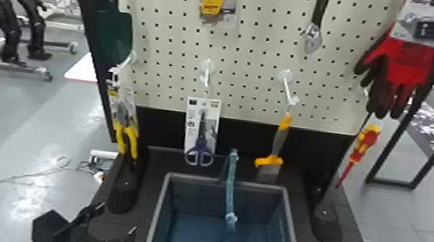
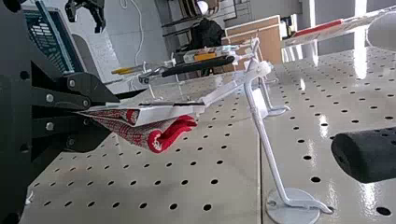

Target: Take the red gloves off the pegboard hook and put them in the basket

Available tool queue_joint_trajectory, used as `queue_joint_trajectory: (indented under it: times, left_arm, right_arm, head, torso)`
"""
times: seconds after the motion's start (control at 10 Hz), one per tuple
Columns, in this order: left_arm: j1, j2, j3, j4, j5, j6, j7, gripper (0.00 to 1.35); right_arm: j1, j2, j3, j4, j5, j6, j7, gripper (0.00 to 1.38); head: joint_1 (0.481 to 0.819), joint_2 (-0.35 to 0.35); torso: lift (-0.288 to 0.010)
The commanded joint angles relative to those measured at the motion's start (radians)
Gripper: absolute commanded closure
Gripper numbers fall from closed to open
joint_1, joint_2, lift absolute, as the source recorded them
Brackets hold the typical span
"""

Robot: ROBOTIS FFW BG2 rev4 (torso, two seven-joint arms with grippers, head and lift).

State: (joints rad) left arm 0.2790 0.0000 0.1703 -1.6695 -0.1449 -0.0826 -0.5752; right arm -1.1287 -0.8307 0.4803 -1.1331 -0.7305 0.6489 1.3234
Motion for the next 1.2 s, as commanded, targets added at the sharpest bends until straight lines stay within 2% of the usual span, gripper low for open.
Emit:
queue_joint_trajectory:
  times: [0.0, 0.3, 0.4, 0.5, 0.7, 0.8, 1.1]
  left_arm:
    - [0.011, -0.003, 0.005, -0.006, 0.004, 0.001, 0.0, 0.36]
    - [0.032, -0.003, 0.015, -0.033, 0.008, 0.01, 0.0, 0.36]
    - [0.04, -0.003, 0.018, -0.042, 0.01, 0.014, 0.0, 0.36]
    - [0.052, -0.003, 0.026, -0.053, 0.01, 0.018, 0.0, 0.36]
    - [0.065, -0.003, 0.035, -0.069, 0.011, 0.021, 0.002, 0.36]
    - [0.062, -0.003, 0.032, -0.069, 0.01, 0.026, 0.002, 0.36]
    - [0.062, -0.003, 0.026, -0.069, 0.015, 0.029, 0.002, 0.36]
  right_arm:
    - [0.0, -0.008, 0.0, -0.02, -0.007, 0.0, 0.005, 1.28]
    - [0.004, -0.025, -0.002, -0.062, -0.01, 0.005, 0.008, 1.28]
    - [0.061, -0.039, -0.003, -0.096, -0.023, 0.009, 0.008, 1.28]
    - [0.156, -0.048, -0.052, -0.148, -0.041, 0.015, 0.007, 1.28]
    - [0.351, -0.048, -0.233, -0.24, -0.041, 0.032, -0.015, 1.28]
    - [0.431, -0.038, -0.296, -0.271, -0.041, 0.04, -0.02, 1.28]
    - [0.586, 0.061, -0.388, -0.32, -0.009, 0.054, -0.026, 1.28]
  head:
    - [0.549, 0.0]
    - [0.549, 0.0]
    - [0.549, 0.0]
    - [0.549, 0.0]
    - [0.549, 0.0]
    - [0.549, 0.0]
    - [0.549, 0.0]
  torso:
    - [-0.1]
    - [-0.1]
    - [-0.1]
    - [-0.1]
    - [-0.1]
    - [-0.1]
    - [-0.1]
